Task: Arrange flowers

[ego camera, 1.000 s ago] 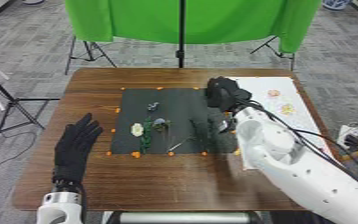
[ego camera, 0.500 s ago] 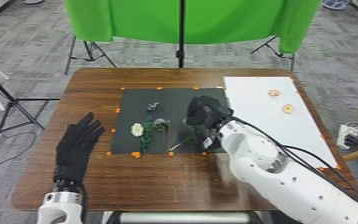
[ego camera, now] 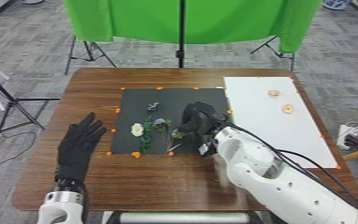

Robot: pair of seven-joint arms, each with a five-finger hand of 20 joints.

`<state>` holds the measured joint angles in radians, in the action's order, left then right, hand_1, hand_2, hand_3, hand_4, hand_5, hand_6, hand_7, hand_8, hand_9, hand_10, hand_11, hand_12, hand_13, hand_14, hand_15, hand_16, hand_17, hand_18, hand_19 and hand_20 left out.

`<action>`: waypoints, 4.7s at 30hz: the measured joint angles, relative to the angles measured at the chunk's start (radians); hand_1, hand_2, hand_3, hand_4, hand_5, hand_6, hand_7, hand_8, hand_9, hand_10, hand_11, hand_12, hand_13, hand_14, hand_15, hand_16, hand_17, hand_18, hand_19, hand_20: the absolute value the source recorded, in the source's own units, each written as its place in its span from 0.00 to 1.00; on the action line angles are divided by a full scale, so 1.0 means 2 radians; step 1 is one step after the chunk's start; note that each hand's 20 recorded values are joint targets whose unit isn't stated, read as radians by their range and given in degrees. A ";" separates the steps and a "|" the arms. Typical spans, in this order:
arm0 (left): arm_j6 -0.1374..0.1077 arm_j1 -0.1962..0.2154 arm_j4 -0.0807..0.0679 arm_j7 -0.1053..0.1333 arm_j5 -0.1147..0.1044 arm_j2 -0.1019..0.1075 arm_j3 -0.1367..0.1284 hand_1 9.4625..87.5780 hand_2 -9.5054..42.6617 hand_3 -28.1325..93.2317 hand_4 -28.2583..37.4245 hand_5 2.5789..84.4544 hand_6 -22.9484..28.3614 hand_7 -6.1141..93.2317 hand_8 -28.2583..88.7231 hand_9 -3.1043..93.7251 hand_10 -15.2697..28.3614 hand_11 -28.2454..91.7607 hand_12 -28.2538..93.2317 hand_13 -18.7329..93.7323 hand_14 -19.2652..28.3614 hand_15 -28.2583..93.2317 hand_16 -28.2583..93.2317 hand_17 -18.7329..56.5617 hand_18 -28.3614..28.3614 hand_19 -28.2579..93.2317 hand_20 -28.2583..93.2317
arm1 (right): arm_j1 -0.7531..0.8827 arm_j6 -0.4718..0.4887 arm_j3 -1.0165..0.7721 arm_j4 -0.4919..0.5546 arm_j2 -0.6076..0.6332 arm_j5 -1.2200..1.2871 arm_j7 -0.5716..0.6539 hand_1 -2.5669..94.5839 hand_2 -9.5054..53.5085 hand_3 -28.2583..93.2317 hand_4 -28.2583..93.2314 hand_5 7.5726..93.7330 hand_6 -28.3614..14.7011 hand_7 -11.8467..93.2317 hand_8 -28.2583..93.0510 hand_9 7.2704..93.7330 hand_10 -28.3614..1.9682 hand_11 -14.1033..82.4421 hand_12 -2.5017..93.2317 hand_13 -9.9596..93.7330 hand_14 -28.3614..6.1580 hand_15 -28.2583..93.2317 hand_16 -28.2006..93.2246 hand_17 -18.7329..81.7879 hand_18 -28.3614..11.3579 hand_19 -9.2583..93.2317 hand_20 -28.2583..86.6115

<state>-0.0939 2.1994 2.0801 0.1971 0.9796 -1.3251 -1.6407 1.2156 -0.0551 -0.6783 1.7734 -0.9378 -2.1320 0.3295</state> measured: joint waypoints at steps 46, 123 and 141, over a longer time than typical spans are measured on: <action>0.001 0.005 0.002 -0.002 0.000 -0.004 -0.004 0.08 0.24 0.76 0.00 0.40 0.53 0.14 0.20 0.39 0.63 0.35 0.34 0.39 0.77 0.41 0.23 0.24 0.72 0.32 0.38 | 0.054 -0.008 -0.235 -0.142 0.052 0.008 0.118 0.65 0.00 0.72 0.06 0.85 0.67 0.33 0.32 1.00 0.68 0.27 0.43 0.97 0.76 0.77 0.50 0.86 0.43 1.00 0.79; 0.006 0.000 0.000 -0.004 0.000 -0.004 -0.002 0.08 0.24 0.76 0.00 0.40 0.54 0.14 0.20 0.39 0.63 0.35 0.34 0.39 0.77 0.41 0.23 0.24 0.72 0.32 0.38 | -0.084 0.048 -0.142 -0.266 -0.003 -0.090 0.134 0.47 0.00 0.81 0.04 0.60 0.77 0.28 0.14 0.71 0.49 0.32 0.22 0.90 0.67 0.76 0.47 0.78 0.36 1.00 0.71; 0.008 0.001 0.000 -0.005 0.000 -0.004 -0.003 0.08 0.24 0.76 0.00 0.40 0.54 0.14 0.20 0.39 0.63 0.35 0.34 0.39 0.77 0.41 0.23 0.24 0.72 0.32 0.38 | 0.020 -0.111 -0.168 -0.163 0.026 -0.083 0.065 0.63 0.00 0.74 0.04 0.87 0.75 0.32 0.27 1.00 0.66 0.25 0.43 0.99 0.79 0.75 0.50 0.87 0.42 1.00 0.78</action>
<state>-0.0776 2.2005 2.0801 0.1865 0.9799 -1.3334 -1.6459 1.2551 -0.2764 -1.0143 1.4479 -0.8849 -2.2978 0.4587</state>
